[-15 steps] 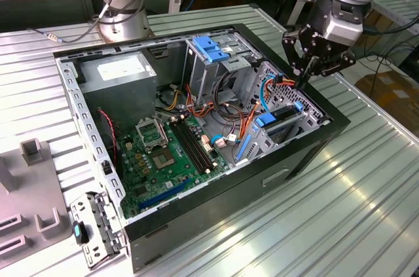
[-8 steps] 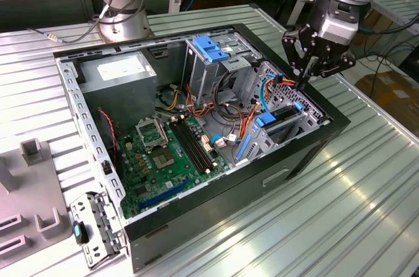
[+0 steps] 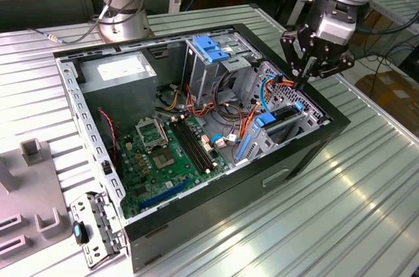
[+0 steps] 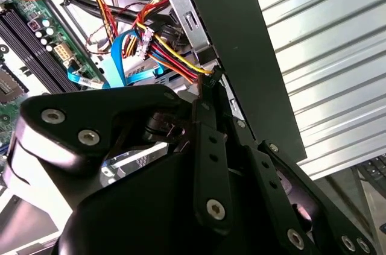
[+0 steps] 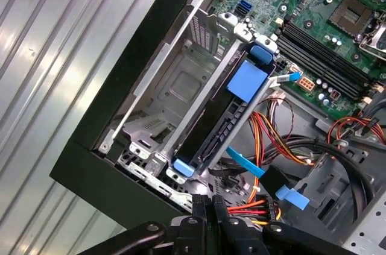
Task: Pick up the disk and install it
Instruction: 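Insert the first disk wire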
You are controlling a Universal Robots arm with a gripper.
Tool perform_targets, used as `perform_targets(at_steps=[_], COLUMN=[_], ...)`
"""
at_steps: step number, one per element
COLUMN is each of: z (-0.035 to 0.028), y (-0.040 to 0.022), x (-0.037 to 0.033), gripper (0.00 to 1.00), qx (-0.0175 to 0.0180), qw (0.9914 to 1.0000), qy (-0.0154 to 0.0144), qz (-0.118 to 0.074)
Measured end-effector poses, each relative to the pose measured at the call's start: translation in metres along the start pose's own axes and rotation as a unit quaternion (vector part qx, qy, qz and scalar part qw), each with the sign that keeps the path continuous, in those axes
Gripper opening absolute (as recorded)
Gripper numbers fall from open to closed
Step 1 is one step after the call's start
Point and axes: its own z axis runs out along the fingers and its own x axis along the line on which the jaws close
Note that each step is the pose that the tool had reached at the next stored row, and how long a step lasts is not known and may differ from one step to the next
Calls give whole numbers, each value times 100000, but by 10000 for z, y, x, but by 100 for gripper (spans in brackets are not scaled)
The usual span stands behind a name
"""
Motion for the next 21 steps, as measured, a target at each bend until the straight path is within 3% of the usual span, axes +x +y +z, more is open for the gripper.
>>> perform_targets(at_steps=[4, 7, 14, 17, 19, 21], z=[2, 2, -1, 1, 4, 7], y=[2, 2, 46, 48, 47, 48], x=[-1, -1, -31, -32, -32, -32], gripper=[17, 17, 17, 17, 17, 17], qx=[-146, -320, -338, -509, -698, -803], qw=[99975, 99883, 99866, 99703, 99438, 99256], qy=[112, 259, 271, 406, 557, 642], qz=[2211, 4814, 5160, 7678, 10546, 12129])
